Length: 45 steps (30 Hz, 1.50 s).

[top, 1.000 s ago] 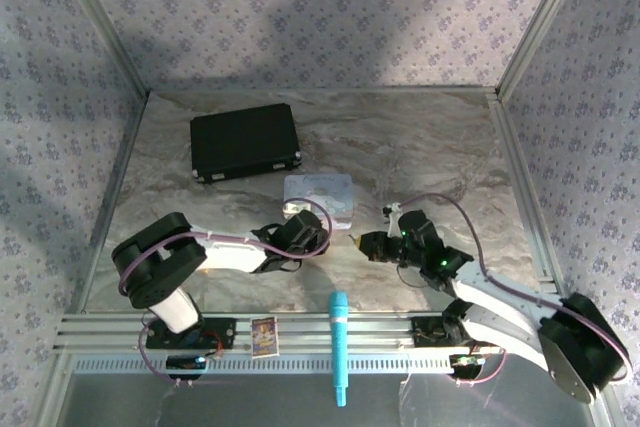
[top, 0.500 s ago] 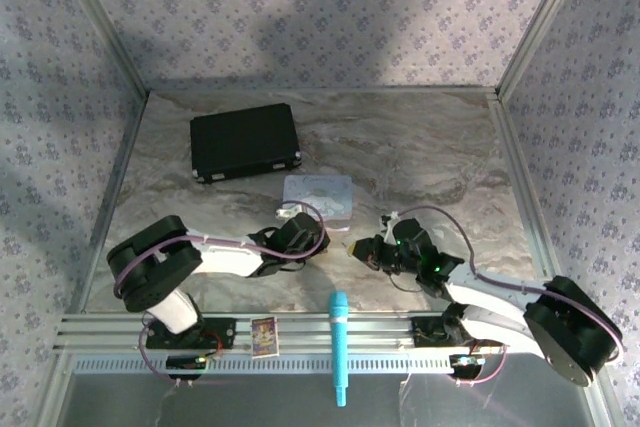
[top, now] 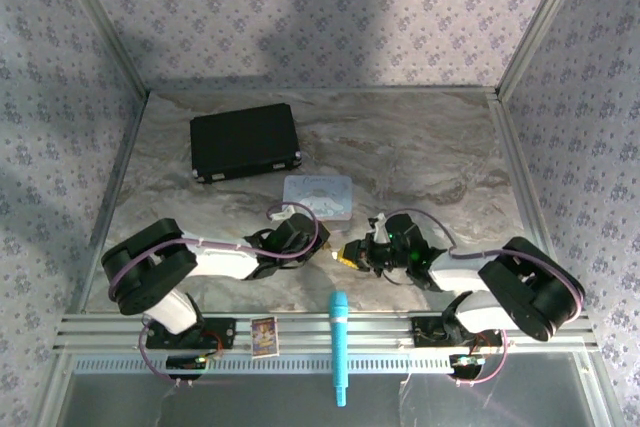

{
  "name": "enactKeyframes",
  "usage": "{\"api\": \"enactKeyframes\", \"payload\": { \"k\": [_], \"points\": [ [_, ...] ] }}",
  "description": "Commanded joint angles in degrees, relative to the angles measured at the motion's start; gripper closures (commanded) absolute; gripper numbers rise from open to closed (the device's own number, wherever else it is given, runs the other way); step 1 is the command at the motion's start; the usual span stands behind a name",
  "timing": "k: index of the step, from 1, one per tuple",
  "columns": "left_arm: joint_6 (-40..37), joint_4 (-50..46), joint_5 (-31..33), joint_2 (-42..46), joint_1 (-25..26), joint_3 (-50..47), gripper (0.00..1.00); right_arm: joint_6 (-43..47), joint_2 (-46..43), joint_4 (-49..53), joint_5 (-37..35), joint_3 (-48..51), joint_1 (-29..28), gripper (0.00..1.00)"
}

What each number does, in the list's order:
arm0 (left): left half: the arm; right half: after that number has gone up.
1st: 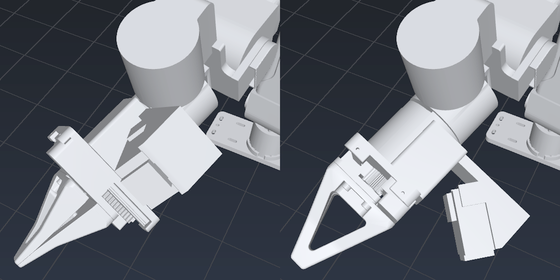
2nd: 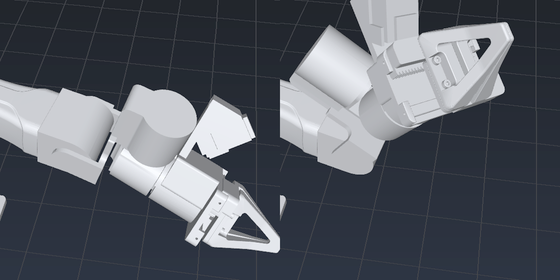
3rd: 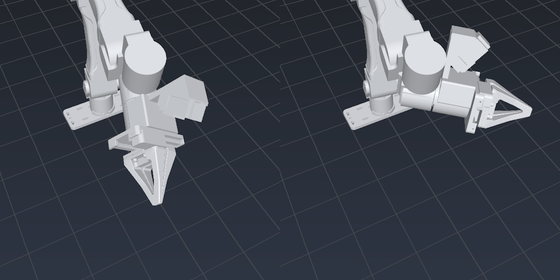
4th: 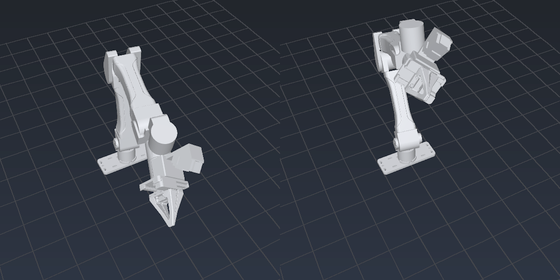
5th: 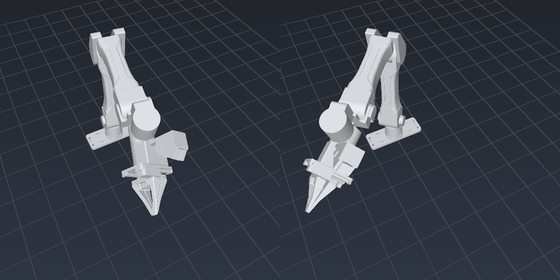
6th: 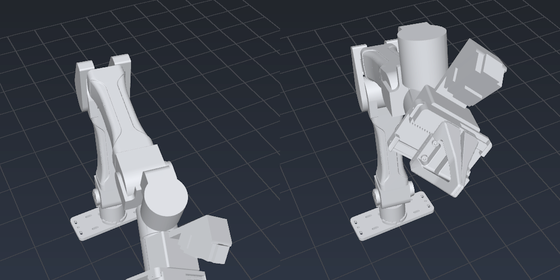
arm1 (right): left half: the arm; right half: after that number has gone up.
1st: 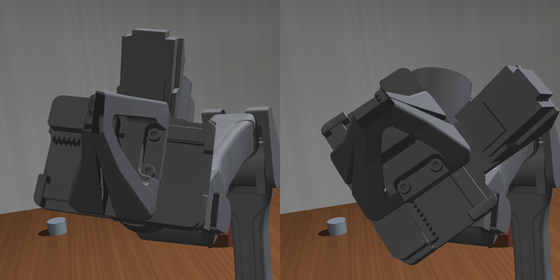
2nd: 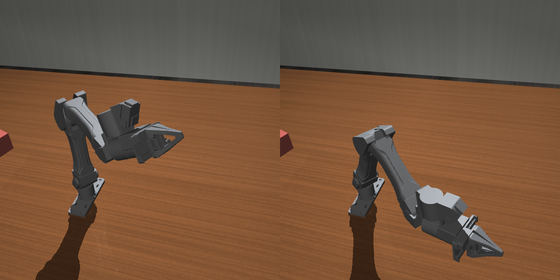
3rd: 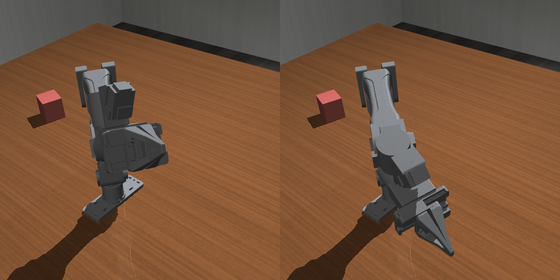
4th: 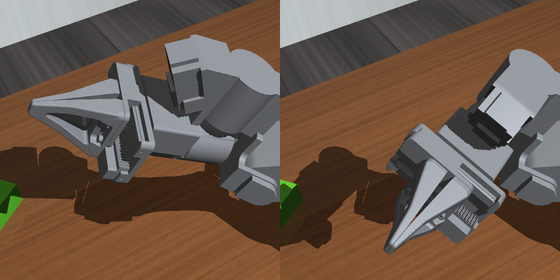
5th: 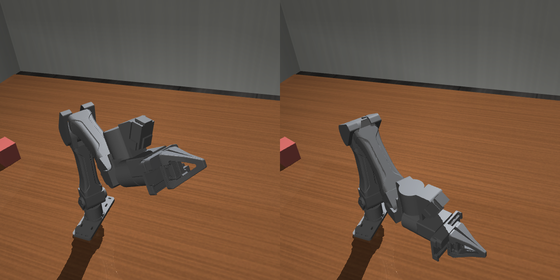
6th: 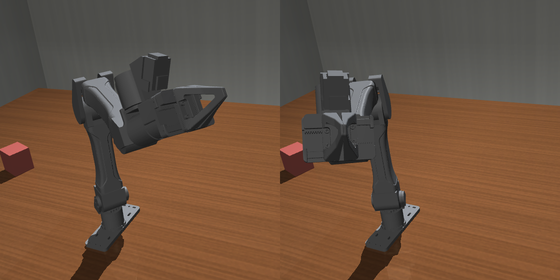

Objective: Unlock a padlock with a key

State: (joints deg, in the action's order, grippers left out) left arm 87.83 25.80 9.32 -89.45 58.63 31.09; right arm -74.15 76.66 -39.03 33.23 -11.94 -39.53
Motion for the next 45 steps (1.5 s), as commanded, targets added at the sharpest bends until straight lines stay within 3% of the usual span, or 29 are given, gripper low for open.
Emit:
{"api": "enactKeyframes", "payload": {
  "k": [1, 12, 37, 45],
  "points": [
    [5.64, 4.83, -0.53, -1.51, -0.09, -1.41, 0.96, 0.34, -0.82, -0.56, 2.94, -1.07, 0.83, 1.0],
    [7.89, 8.5, -2.57, -2.81, -0.39, -1.74, 0.97, 1.3, -0.69, 1.4, 3.03, -2.35, 1.38, 1.0],
    [8.76, 11.54, -2.98, -4.61, 0.04, -2.23, 0.99, -0.74, 3.65, -7.16, 1.59, -2.83, 3.63, 1.0],
    [8.9, 9.68, -2.44, -4.91, 0.17, -1.68, 0.93, -0.34, 3.64, -7.81, 1.07, -2.48, 3.21, 1.0]
  ]
}}
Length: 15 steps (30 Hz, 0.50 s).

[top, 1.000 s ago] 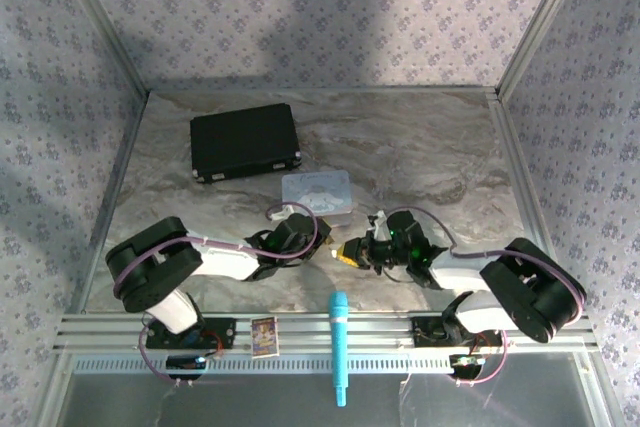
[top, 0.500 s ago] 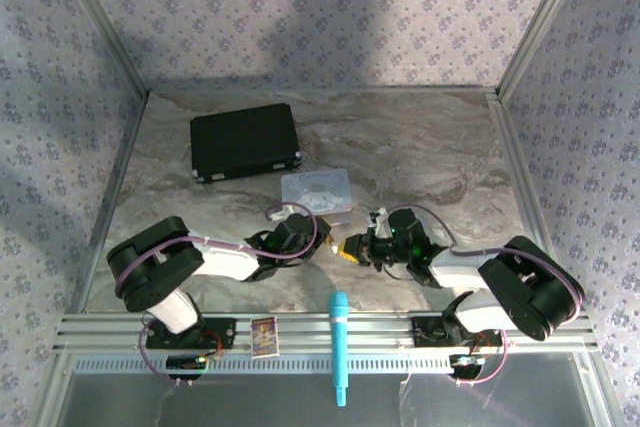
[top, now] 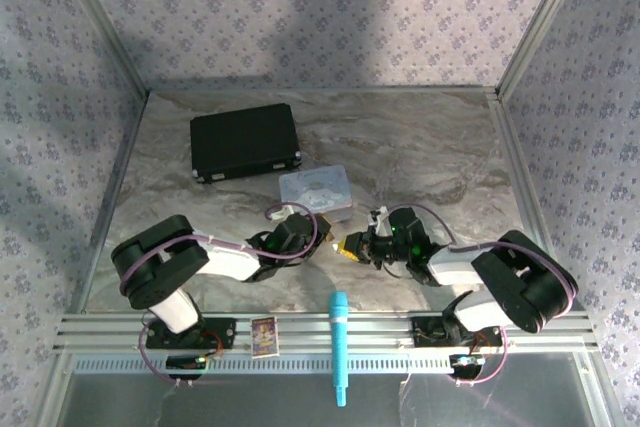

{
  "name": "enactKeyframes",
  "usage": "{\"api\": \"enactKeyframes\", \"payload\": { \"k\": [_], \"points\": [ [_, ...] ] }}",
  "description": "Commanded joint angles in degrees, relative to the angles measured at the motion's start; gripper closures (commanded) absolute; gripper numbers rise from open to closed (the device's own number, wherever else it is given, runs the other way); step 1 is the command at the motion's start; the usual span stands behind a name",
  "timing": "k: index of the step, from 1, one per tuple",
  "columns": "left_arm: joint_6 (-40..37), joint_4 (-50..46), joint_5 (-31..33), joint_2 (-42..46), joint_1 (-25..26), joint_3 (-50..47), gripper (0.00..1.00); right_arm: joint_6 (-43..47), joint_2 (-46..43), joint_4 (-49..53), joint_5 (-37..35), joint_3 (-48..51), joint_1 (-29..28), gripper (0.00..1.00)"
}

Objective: Unlock a padlock with a key

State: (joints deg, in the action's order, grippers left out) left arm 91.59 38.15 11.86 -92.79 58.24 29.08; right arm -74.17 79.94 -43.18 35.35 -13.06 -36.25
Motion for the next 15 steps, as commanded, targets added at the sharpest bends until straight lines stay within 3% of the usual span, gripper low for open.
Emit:
{"api": "enactKeyframes", "payload": {
  "k": [1, 15],
  "points": [
    [5.0, -3.32, -4.92, -1.44, 0.56, 0.53, 0.92, -0.27, 0.32, -3.75, -1.08, -1.27, -0.22, 1.0],
    [4.34, -4.39, -3.24, -1.21, 0.36, 1.59, 0.93, 0.56, -0.08, -4.81, -2.73, 0.35, -1.14, 1.0]
  ]
}}
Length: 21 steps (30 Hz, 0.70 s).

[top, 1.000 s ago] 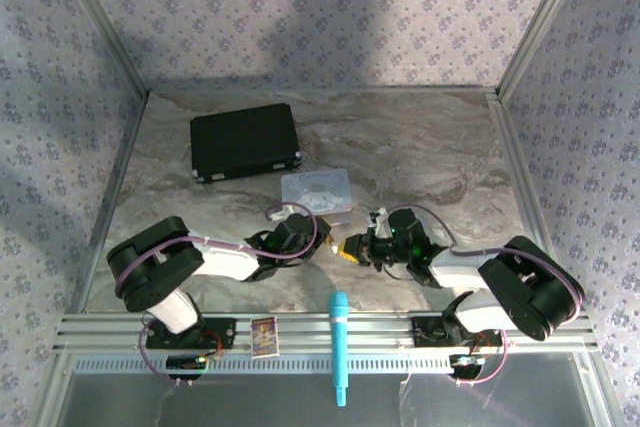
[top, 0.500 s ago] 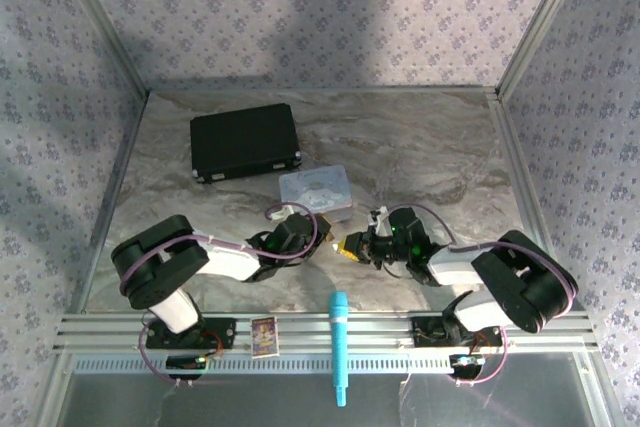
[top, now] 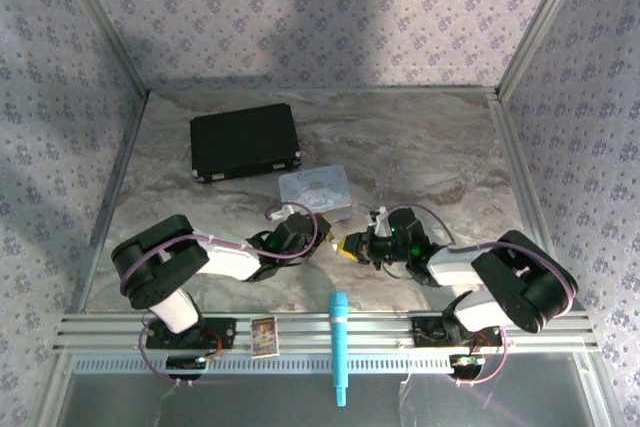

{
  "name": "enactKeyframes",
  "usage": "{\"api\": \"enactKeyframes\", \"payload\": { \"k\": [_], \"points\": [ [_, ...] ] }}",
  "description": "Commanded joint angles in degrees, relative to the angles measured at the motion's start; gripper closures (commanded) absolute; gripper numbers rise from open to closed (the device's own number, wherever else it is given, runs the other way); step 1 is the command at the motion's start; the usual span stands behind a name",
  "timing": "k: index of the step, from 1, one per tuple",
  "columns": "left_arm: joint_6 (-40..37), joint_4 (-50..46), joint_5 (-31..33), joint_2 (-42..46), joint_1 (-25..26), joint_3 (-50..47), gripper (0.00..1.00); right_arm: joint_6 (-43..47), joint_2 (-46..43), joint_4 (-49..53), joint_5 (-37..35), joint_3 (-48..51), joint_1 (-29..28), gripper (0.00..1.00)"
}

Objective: Unlock a padlock with a key

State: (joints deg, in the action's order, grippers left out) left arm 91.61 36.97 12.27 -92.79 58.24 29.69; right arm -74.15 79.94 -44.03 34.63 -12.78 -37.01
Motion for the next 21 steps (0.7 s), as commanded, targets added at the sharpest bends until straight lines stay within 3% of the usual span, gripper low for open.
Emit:
{"api": "enactKeyframes", "payload": {
  "k": [1, 6, 21],
  "points": [
    [4.15, -2.99, -3.62, -1.09, 0.34, 0.87, 0.93, 0.54, -0.13, -3.86, -2.12, 0.18, -0.35, 1.0],
    [2.52, -6.75, -3.21, 0.39, 0.39, 1.64, 0.93, 0.68, -0.34, -3.87, -2.52, 0.26, -0.3, 1.0],
    [4.38, -5.37, -3.14, 0.05, -0.49, 1.24, 1.0, 1.98, -5.22, 0.81, -2.82, 3.52, 0.77, 1.0]
  ]
}}
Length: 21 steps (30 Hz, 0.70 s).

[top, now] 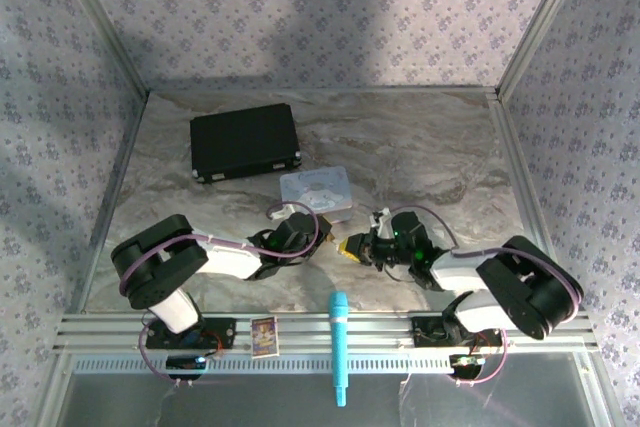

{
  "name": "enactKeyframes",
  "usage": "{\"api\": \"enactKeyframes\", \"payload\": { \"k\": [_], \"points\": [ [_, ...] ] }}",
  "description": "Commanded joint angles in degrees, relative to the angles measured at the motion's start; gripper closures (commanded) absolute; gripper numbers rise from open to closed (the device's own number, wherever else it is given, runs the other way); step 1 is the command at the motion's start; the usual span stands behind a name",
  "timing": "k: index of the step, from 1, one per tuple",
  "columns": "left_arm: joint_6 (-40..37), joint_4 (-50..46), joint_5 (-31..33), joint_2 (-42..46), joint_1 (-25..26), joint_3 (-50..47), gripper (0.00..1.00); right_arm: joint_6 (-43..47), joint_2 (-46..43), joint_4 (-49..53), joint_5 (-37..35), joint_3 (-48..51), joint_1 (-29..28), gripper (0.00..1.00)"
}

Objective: Unlock a padlock with a key

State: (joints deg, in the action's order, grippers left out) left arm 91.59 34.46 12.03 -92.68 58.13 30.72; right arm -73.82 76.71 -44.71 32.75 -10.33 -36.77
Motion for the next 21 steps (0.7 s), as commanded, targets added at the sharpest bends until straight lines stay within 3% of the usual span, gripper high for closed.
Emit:
{"api": "enactKeyframes", "payload": {
  "k": [1, 6, 21],
  "points": [
    [4.32, -2.84, -2.8, 0.01, -0.39, 0.24, 1.0, 1.98, -2.69, 2.44, -0.71, 0.94, 0.66, 1.0],
    [4.95, -1.2, -3.33, 0.1, -0.38, 0.2, 1.0, 3.07, -4.24, 5.89, -0.06, -0.73, 0.74, 1.0],
    [4.92, 0.06, -4.21, 1.14, -0.38, -0.05, 1.0, 0.55, 3.32, -3.37, 0.88, -2.25, -0.07, 1.0]
  ]
}}
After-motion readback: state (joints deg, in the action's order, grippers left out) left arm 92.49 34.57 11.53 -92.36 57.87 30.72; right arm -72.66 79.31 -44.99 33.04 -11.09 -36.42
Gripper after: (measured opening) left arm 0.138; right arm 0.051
